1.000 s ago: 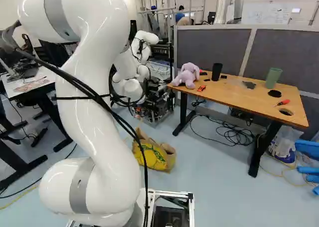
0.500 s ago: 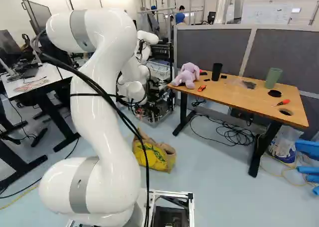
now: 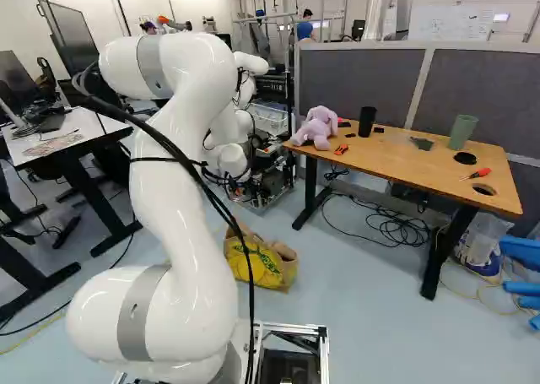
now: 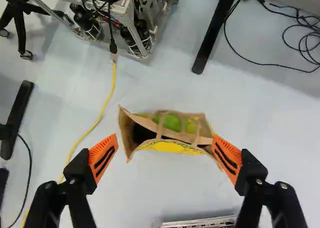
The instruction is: Pick up the bag on the ground and place it on the table
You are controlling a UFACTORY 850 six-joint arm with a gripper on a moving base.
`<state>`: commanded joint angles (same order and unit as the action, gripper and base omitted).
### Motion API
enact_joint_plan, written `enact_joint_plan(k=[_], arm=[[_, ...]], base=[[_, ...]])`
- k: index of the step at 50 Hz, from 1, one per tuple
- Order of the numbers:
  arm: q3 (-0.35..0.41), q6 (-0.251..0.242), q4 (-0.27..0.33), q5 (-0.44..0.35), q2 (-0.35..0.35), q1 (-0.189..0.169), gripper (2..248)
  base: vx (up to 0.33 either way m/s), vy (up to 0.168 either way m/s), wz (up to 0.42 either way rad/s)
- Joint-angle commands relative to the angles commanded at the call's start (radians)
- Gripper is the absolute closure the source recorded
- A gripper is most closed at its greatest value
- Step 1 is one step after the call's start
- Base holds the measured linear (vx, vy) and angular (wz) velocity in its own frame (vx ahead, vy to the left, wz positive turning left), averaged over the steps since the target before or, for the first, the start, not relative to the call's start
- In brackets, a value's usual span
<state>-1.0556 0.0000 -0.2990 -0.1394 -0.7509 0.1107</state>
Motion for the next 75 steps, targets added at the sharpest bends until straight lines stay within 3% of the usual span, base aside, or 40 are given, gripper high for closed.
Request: enact_joint_plan(k=[13,19,75], arm=[[-0.026,0.0,0.0,0.0,-0.045,0.0,3],[-0.037,-0.031,0.0,0.0,-0.066,0.0,3],[-0.162,-0.608,0.0,0.0,-0.262,0.0,3]], base=[[0.0,0.0,0.0],[0.0,0.0,0.0],[0.0,0.0,0.0]])
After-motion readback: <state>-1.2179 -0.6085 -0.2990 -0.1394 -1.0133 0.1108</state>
